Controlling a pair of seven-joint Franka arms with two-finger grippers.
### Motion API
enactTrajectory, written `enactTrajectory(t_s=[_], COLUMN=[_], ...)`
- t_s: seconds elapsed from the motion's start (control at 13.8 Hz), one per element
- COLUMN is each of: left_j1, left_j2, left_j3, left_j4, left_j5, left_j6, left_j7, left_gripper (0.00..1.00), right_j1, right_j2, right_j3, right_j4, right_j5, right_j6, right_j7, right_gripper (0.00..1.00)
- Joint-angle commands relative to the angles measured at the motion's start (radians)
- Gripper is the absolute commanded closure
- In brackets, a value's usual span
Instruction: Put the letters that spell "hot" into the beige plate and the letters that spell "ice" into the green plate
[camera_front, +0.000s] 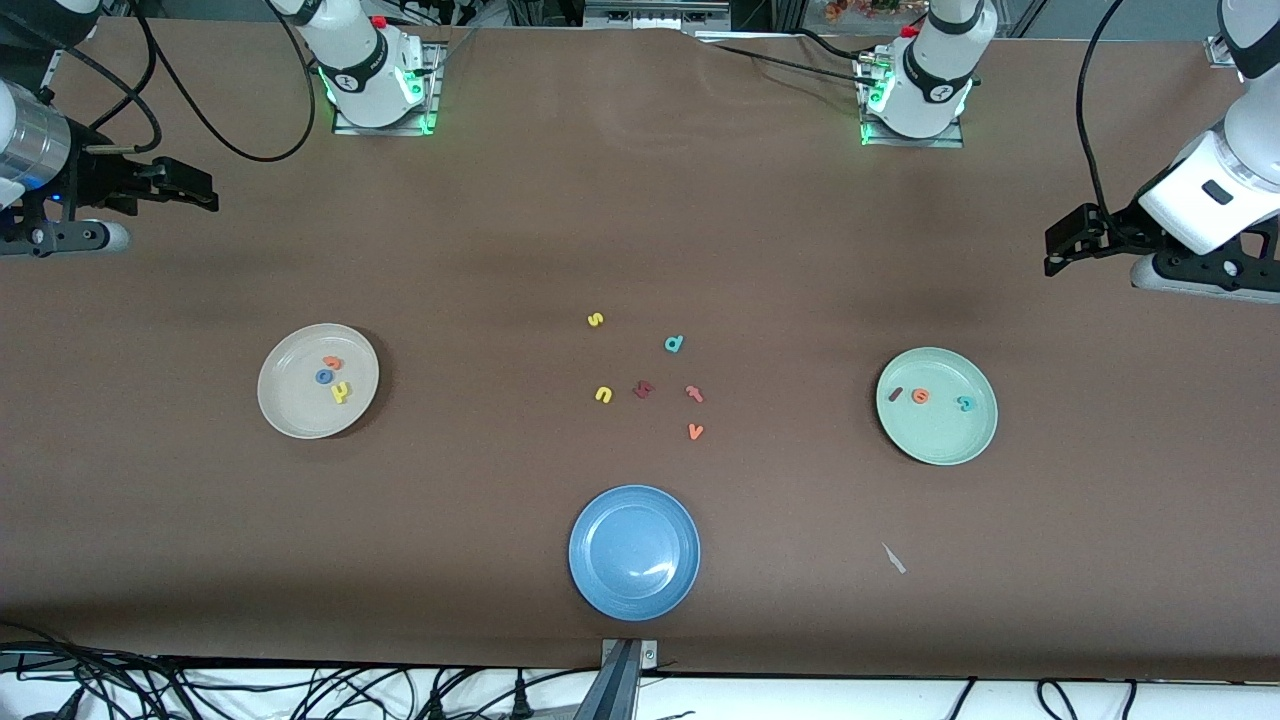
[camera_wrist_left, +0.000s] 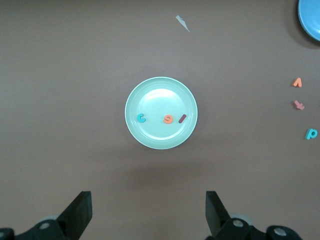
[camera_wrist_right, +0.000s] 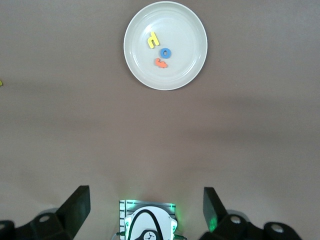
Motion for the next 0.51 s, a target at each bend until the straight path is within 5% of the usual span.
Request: enactTrajectory(t_s=[0.0,0.43], left_j1=[0.006,0.012], left_j2=[-0.025,-0.020], left_j3=[-0.004,-0.004], left_j4=[-0.025,-0.012], left_j5=[0.011,0.012], left_j6=[0.004,-0.019], left_j7=[-0.043,-0.027], left_gripper=[0.00,0.00], right_j1=[-0.003,-0.003], right_j2=[0.006,0.007], right_j3=[-0.001,-0.002], right_j4=[0.021,0.021], right_j5=[-0.008,-0.008], right_j6=[-0.007,0.008], right_j7=[-0.023,-0.017], right_gripper=[0.00,0.00])
